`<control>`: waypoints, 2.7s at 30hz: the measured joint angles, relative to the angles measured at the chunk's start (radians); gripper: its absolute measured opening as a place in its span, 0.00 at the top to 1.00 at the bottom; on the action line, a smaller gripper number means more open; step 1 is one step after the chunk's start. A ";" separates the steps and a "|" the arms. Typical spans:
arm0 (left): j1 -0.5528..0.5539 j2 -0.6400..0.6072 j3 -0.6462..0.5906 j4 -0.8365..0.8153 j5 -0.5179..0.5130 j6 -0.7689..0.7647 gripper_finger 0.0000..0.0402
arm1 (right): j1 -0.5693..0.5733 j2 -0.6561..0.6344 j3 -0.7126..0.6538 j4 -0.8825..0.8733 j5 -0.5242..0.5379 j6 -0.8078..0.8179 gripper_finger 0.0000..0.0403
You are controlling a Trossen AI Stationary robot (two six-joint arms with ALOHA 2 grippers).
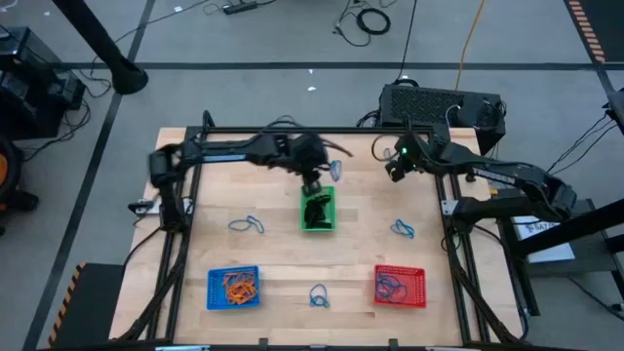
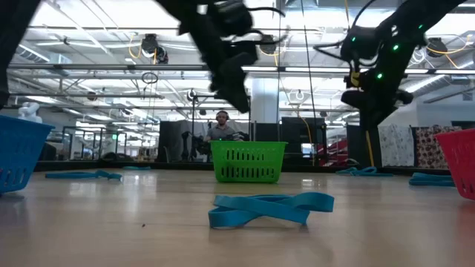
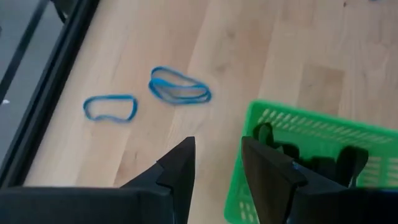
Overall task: Sort rubber bands into baskets
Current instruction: Put the blue rubber band into the red bin
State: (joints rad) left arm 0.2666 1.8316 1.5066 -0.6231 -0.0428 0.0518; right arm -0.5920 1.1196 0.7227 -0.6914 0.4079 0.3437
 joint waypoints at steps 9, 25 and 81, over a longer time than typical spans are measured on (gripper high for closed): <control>-0.104 -0.261 -0.452 0.485 0.016 -0.119 0.66 | -0.150 0.195 0.000 0.157 -0.178 -0.095 0.73; -0.284 -0.284 -0.510 0.542 -0.034 -0.177 0.66 | -0.243 0.417 0.000 0.289 -0.310 -0.148 0.73; -0.546 -0.024 -0.531 1.086 -0.174 0.369 0.66 | 0.639 0.334 -0.102 0.944 -0.748 -0.204 1.00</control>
State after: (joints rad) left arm -0.2793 1.8076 0.9756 0.4624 -0.2168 0.4208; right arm 0.0469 1.4532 0.6209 0.2524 -0.3397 0.1397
